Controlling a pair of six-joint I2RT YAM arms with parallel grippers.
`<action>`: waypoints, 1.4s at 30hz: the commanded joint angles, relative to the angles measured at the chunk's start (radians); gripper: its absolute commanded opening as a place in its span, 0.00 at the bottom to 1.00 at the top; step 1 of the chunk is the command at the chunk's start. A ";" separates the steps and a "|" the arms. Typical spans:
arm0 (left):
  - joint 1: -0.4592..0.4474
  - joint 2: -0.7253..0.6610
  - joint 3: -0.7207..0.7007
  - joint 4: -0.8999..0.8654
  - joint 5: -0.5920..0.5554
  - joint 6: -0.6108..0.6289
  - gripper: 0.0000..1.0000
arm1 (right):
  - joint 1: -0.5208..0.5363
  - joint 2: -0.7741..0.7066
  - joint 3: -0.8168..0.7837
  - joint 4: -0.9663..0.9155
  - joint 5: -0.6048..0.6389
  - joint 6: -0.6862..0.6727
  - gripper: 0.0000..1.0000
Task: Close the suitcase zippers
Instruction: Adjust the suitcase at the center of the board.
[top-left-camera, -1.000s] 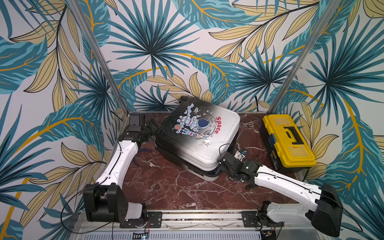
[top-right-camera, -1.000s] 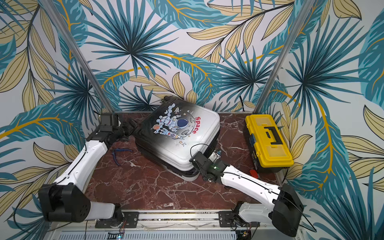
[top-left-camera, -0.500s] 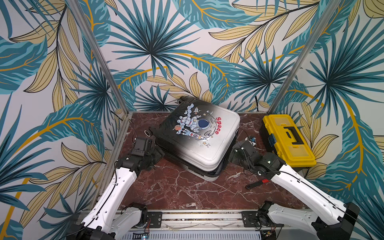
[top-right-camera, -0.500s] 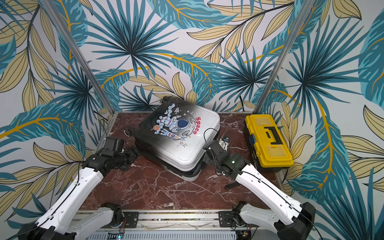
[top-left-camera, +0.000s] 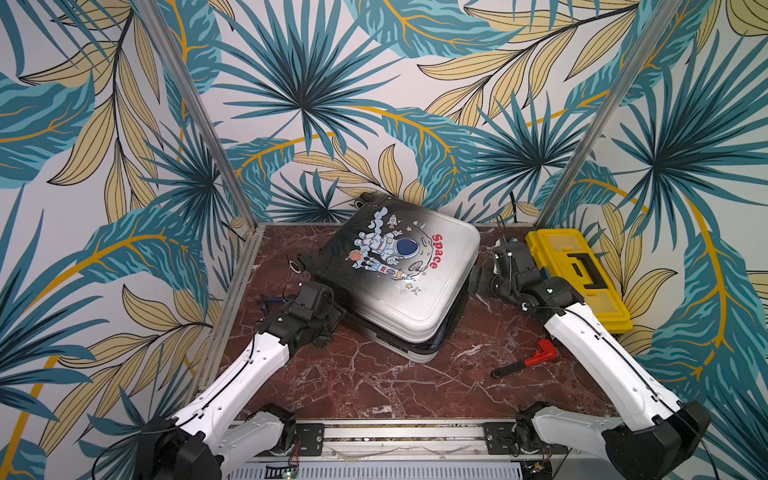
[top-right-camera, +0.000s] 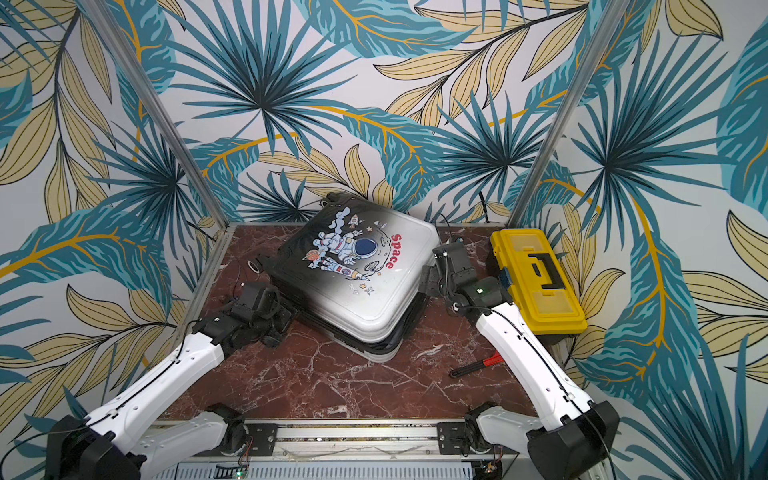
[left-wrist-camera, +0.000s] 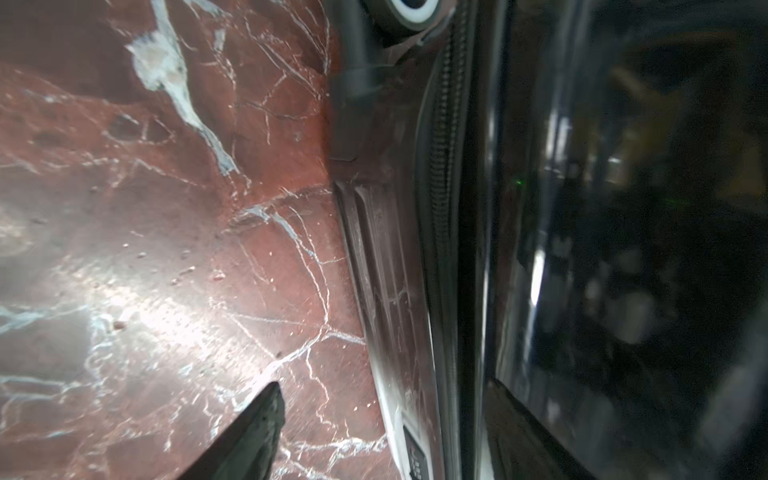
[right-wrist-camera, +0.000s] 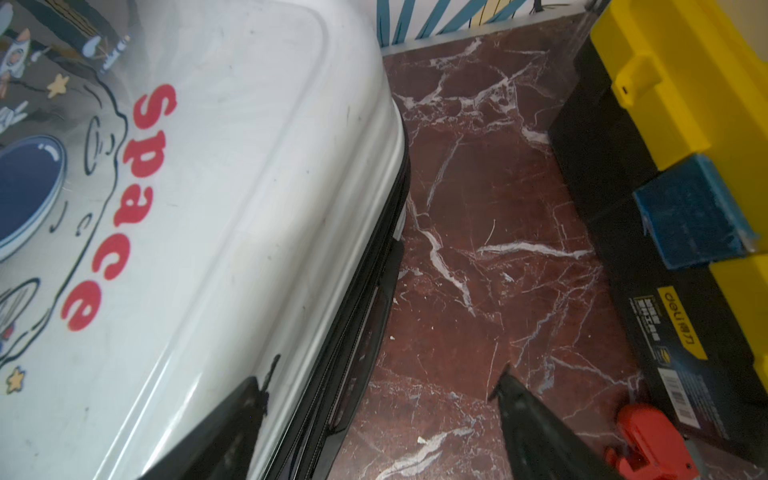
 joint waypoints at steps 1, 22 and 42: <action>-0.003 0.058 0.024 0.053 -0.027 0.000 0.68 | -0.033 0.016 0.024 0.051 -0.067 -0.077 0.89; 0.150 0.224 0.054 0.079 -0.055 0.371 0.00 | -0.174 0.019 0.023 0.143 -0.200 -0.235 0.87; 0.311 0.370 0.248 0.175 -0.116 1.015 0.03 | -0.382 0.066 -0.079 0.152 -0.651 -0.516 0.79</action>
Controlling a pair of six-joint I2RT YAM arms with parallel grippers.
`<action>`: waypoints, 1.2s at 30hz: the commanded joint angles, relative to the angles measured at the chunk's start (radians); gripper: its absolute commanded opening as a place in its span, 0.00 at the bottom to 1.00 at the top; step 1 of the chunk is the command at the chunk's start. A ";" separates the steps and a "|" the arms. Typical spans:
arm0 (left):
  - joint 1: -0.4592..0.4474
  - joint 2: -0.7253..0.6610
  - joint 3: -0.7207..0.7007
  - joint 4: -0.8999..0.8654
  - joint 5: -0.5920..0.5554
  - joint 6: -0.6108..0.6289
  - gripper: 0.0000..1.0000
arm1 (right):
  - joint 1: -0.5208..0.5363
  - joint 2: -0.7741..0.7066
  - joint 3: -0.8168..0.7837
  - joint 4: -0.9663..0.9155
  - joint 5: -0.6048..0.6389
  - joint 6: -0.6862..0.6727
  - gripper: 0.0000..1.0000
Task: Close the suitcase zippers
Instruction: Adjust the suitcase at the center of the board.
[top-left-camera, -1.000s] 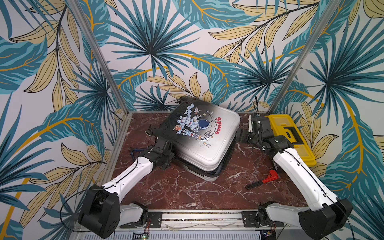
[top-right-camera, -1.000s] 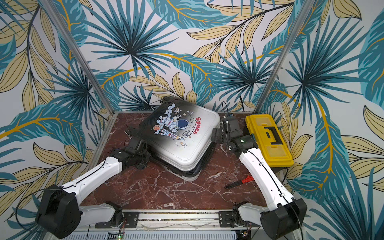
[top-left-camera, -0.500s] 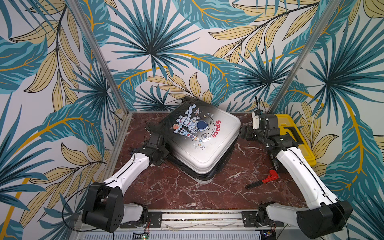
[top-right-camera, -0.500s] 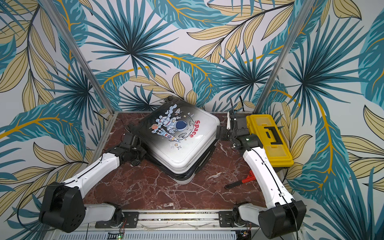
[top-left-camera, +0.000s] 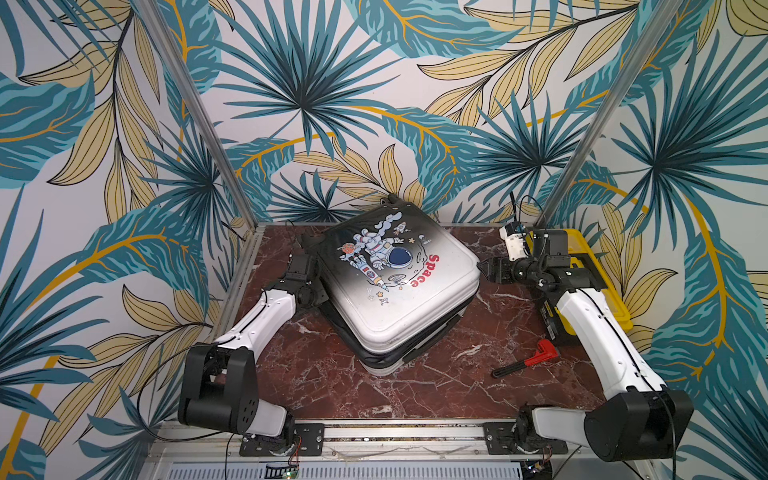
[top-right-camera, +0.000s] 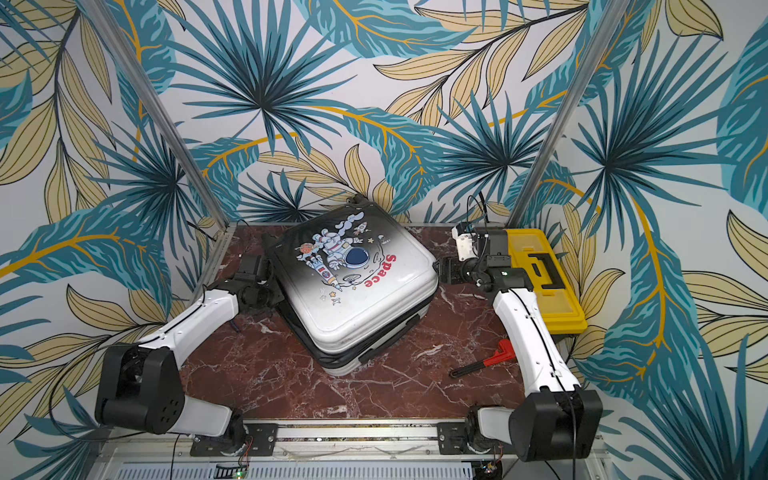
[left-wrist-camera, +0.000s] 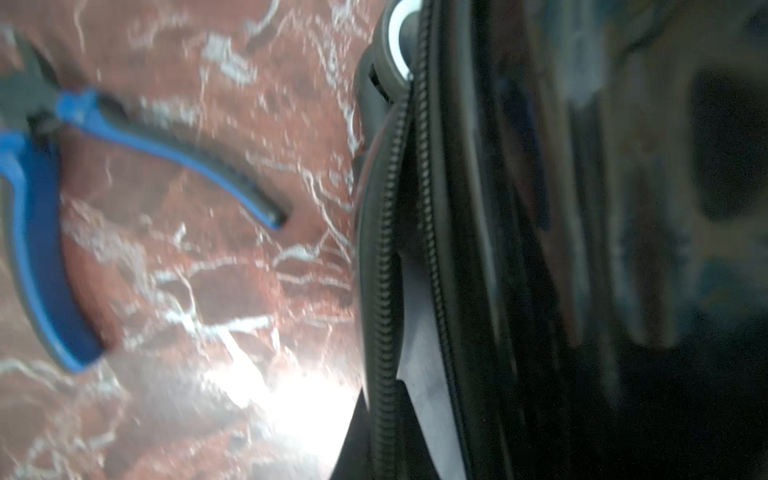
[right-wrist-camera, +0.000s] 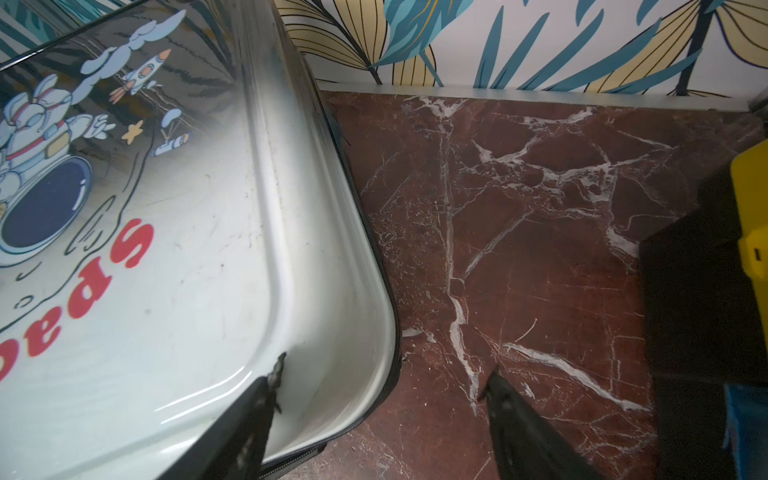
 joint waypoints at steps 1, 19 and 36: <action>0.045 0.023 0.069 0.086 -0.024 0.241 0.03 | -0.018 -0.026 -0.066 -0.024 -0.059 -0.049 0.78; 0.115 0.268 0.324 0.072 0.239 0.594 0.00 | -0.035 -0.160 -0.440 0.290 -0.391 -0.019 0.73; 0.152 0.378 0.526 -0.060 0.303 0.788 0.07 | -0.035 -0.098 -0.443 0.182 -0.449 -0.167 0.63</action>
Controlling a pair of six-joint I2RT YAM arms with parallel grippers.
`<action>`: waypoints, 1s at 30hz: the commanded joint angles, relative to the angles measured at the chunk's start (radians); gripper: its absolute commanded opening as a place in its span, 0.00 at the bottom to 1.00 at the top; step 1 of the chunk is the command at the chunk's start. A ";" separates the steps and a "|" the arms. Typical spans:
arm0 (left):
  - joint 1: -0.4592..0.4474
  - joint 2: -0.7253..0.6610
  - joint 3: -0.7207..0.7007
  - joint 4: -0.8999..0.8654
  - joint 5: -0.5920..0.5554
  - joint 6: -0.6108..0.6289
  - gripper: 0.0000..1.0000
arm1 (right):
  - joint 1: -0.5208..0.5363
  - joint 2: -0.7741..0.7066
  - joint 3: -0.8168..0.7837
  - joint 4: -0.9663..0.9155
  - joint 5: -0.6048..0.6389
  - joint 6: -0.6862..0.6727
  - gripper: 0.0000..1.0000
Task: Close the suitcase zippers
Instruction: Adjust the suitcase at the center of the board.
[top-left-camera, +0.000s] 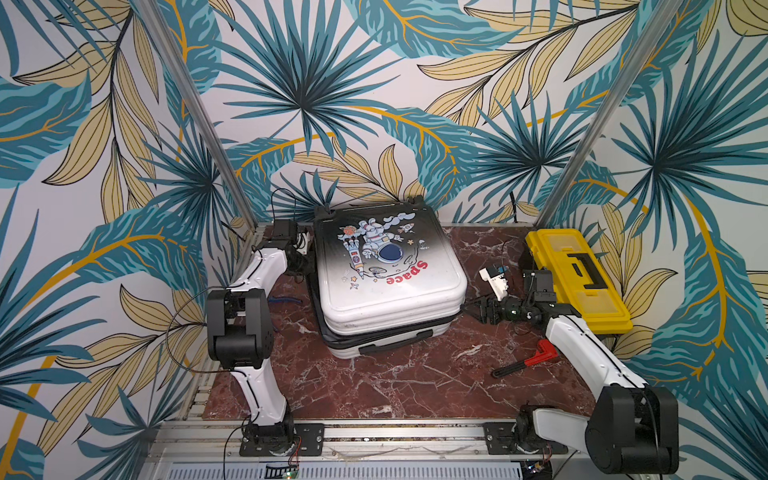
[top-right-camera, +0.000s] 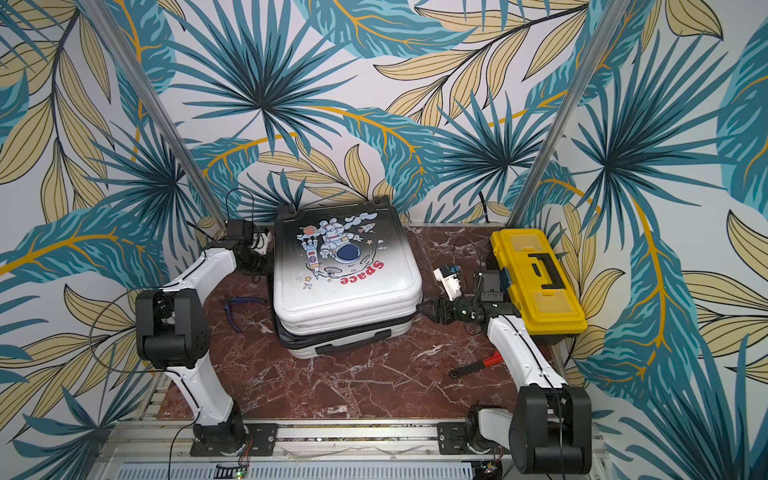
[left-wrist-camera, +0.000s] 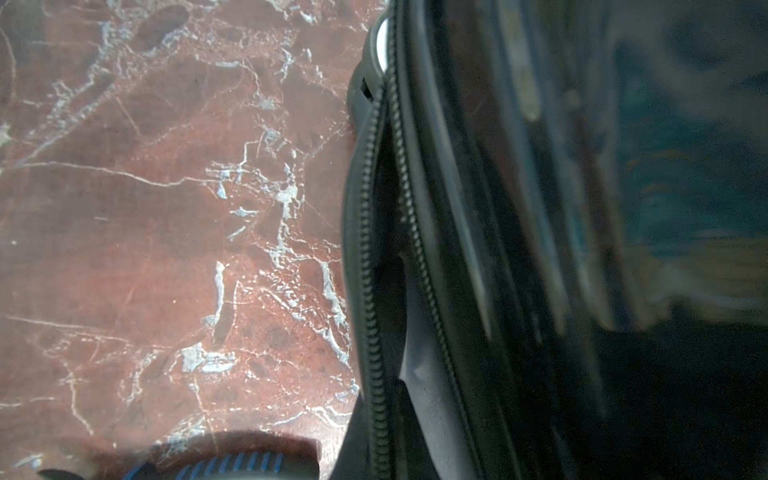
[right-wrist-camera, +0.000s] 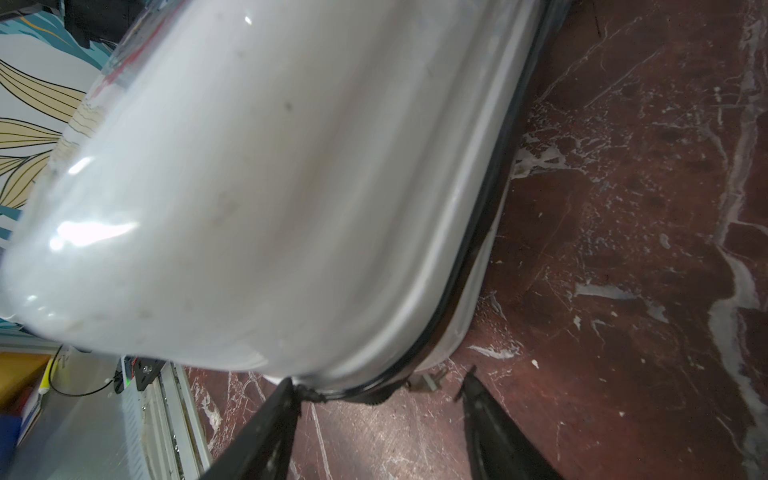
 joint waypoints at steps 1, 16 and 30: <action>-0.010 -0.028 0.050 0.013 0.049 0.204 0.11 | 0.002 -0.054 -0.024 -0.029 0.052 -0.036 0.63; -0.013 -0.287 -0.155 -0.033 0.100 -0.050 0.51 | 0.013 -0.179 0.006 -0.222 0.249 -0.148 0.63; -0.032 -0.440 -0.430 -0.025 0.161 -0.185 0.35 | 0.028 -0.149 -0.022 -0.170 0.177 -0.140 0.59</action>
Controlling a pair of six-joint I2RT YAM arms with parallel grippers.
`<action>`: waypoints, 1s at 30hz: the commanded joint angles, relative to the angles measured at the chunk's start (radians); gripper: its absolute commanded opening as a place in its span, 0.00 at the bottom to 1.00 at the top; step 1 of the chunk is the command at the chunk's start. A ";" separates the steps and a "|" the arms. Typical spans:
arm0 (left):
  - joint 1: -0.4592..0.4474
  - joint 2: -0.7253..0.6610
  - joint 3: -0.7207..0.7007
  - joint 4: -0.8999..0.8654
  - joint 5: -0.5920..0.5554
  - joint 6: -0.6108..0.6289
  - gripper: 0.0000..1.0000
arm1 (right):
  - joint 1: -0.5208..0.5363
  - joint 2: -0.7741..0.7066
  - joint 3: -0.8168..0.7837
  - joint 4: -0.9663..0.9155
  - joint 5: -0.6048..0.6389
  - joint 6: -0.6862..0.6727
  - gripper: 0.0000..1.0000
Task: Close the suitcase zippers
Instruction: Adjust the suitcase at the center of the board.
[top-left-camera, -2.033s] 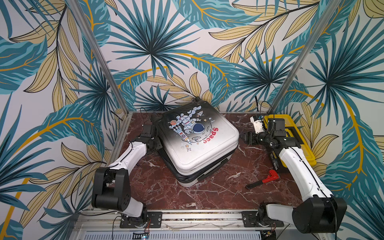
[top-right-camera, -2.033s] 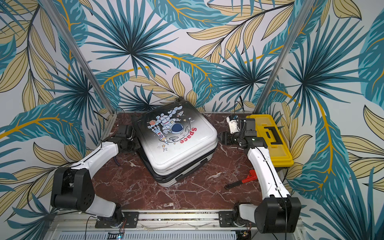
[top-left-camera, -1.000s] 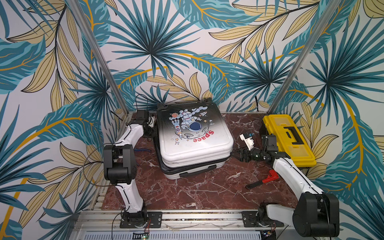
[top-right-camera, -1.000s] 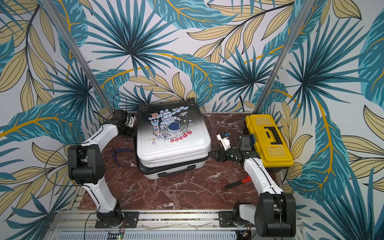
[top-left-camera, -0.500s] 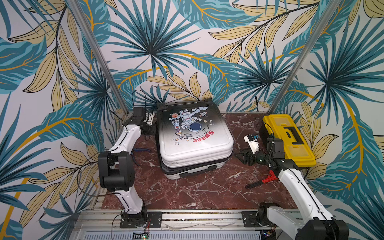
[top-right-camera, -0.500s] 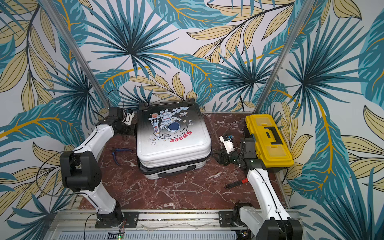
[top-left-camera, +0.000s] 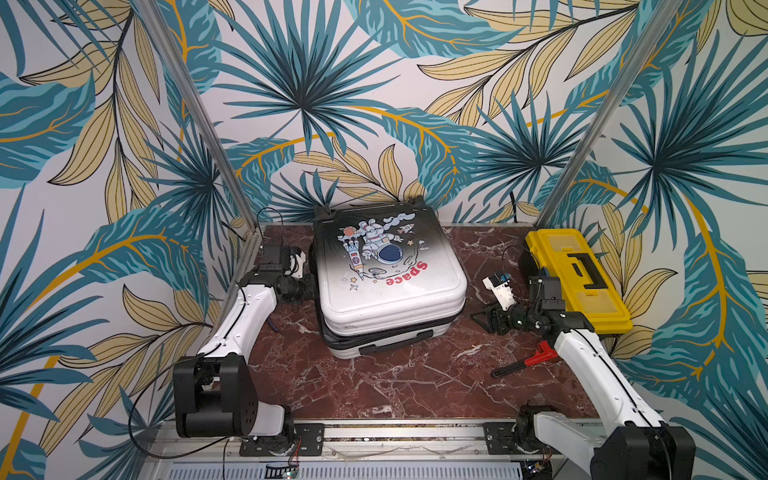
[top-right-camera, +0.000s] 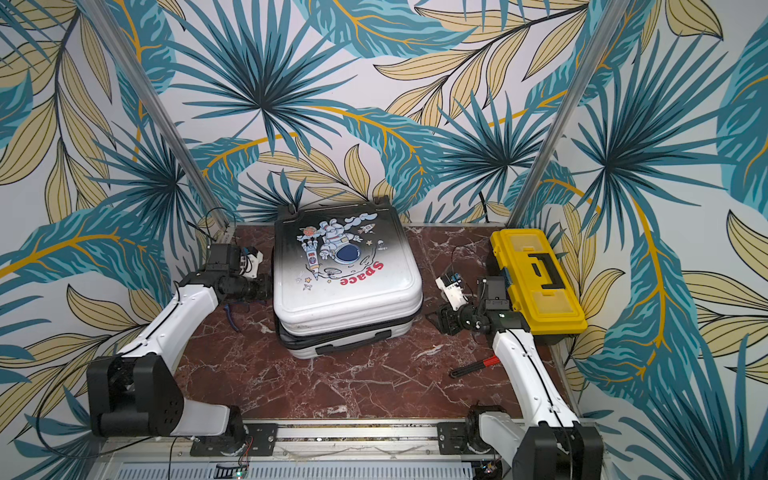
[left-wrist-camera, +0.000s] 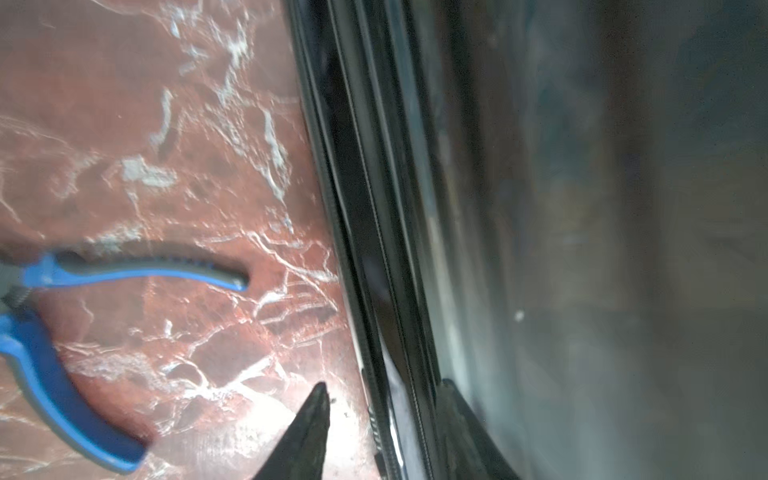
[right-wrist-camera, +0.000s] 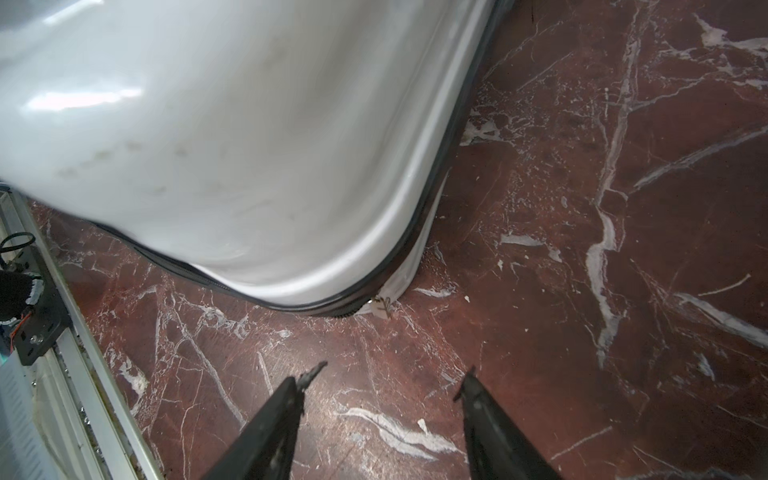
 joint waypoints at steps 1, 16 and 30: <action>-0.013 0.015 -0.027 0.000 0.036 -0.001 0.31 | 0.019 -0.001 -0.024 0.008 -0.017 0.003 0.59; 0.057 0.125 0.065 -0.015 -0.141 0.130 0.00 | 0.101 -0.018 -0.105 0.125 -0.087 0.039 0.57; 0.116 0.223 0.164 -0.013 -0.108 0.162 0.00 | 0.188 0.177 -0.149 0.385 -0.100 -0.047 0.56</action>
